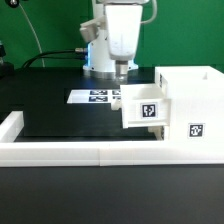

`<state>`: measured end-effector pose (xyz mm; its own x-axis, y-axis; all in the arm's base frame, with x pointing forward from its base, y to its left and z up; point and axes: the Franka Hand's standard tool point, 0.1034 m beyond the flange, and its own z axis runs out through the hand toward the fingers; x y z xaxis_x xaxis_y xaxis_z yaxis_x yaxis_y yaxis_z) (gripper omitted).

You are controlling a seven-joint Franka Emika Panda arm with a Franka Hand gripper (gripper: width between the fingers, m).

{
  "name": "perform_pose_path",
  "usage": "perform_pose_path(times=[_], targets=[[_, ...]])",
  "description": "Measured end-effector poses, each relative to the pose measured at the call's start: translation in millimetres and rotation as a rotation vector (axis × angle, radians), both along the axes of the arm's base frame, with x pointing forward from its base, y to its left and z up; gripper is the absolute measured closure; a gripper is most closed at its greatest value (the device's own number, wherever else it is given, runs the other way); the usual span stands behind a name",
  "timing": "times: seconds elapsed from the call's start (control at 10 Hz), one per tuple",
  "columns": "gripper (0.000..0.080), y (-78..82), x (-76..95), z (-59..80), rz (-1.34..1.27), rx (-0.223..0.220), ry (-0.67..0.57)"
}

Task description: Assemble drawer

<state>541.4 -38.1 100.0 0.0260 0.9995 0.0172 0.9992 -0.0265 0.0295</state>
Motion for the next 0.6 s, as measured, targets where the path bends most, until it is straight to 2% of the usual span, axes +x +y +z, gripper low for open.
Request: perform_pose_path(times=[0.1,0.2,0.3,0.4,0.6], targets=[[0.0153,-16.7,-2.1,-5.0,0.03,0.041,0.001],[0.0153,-34.2,-8.9,-19.0,0.032,0.093,0.015],[0.015,-41.5,-13.9,-32.3,0.02,0.146,0.034],[0.015,-40.1,-16.4,-42.9,0.007,0.167,0.047],[0.015,-25.7,-18.4,-51.5,-0.005,0.181,0.065]])
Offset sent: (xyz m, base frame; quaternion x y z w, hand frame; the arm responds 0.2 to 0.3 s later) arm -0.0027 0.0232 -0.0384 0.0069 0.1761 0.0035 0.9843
